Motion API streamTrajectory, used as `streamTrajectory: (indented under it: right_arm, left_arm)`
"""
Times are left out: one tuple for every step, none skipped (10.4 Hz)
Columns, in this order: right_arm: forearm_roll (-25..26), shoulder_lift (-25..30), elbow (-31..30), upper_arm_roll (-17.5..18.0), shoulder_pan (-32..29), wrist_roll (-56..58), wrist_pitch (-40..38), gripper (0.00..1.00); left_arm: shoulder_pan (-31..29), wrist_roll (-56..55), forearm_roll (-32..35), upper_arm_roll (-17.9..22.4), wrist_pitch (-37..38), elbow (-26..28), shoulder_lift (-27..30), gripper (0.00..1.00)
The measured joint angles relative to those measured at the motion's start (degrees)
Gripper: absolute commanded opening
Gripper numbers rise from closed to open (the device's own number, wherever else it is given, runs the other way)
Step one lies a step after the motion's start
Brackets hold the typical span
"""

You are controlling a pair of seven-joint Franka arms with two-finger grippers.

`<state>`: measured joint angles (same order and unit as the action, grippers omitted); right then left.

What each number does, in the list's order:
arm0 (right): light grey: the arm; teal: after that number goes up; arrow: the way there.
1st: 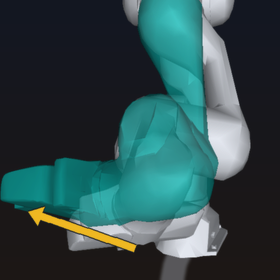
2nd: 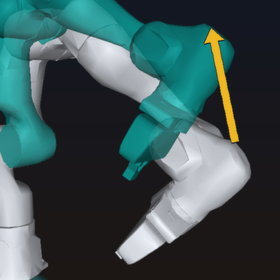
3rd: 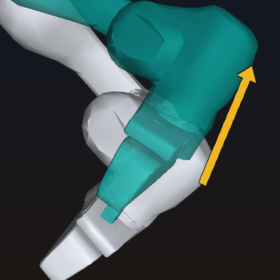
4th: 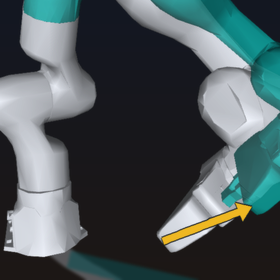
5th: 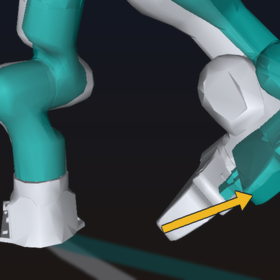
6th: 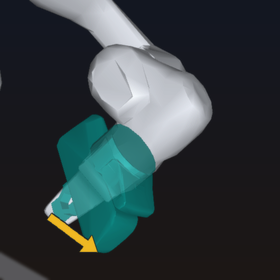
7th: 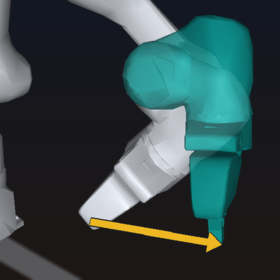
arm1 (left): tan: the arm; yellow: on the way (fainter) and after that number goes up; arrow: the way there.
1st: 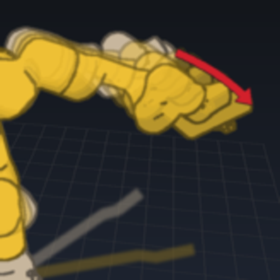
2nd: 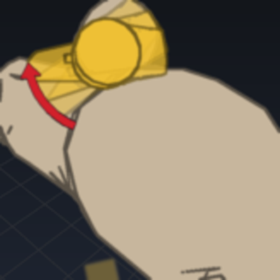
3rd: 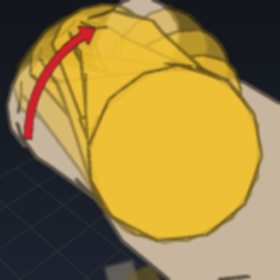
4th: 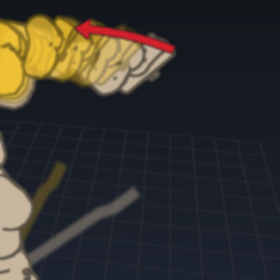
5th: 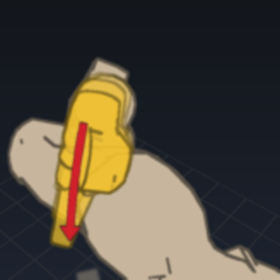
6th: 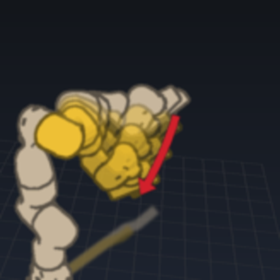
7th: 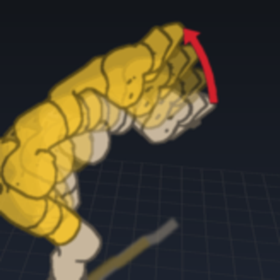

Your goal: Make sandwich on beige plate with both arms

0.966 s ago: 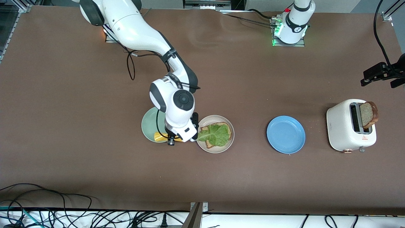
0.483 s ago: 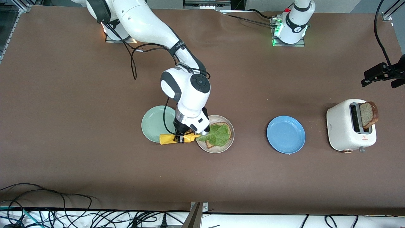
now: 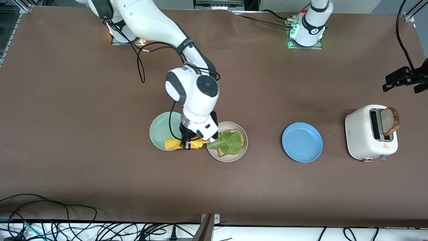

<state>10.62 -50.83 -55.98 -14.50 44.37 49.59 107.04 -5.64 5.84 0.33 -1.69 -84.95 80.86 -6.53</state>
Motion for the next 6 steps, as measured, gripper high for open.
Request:
streamTrajectory:
  right_arm:
    - [-4.75,4.12,-5.74,-0.24,-2.25,0.14,-0.12,0.0]
    - [-8.57,7.43,-10.75,-0.28,-4.71,0.73,0.08,0.0]
    - [-12.09,10.26,-15.19,-0.28,-6.9,1.83,0.56,0.0]
    - [-15.22,12.37,-18.67,-0.27,-8.47,3.34,1.54,0.0]
    - [-19.07,14.21,-22.03,-0.28,-9.74,5.59,3.37,0.0]
    - [-23.44,15.97,-25.62,-0.32,-11.03,8.66,5.71,0.0]
  left_arm:
    - [-0.02,0.0,0.0,0.0,0.0,0.0,0.0,1.0]
    - [-0.03,0.0,0.0,0.0,0.0,0.0,0.0,1.0]
    - [-0.04,0.0,0.0,0.0,0.0,0.0,-0.01,1.0]
    - [-0.06,0.0,0.0,0.0,0.0,0.0,-0.01,1.0]
    - [-0.07,0.0,0.0,0.0,0.0,0.0,-0.01,1.0]
    - [-0.08,0.0,0.0,0.0,-0.01,0.0,-0.01,1.0]
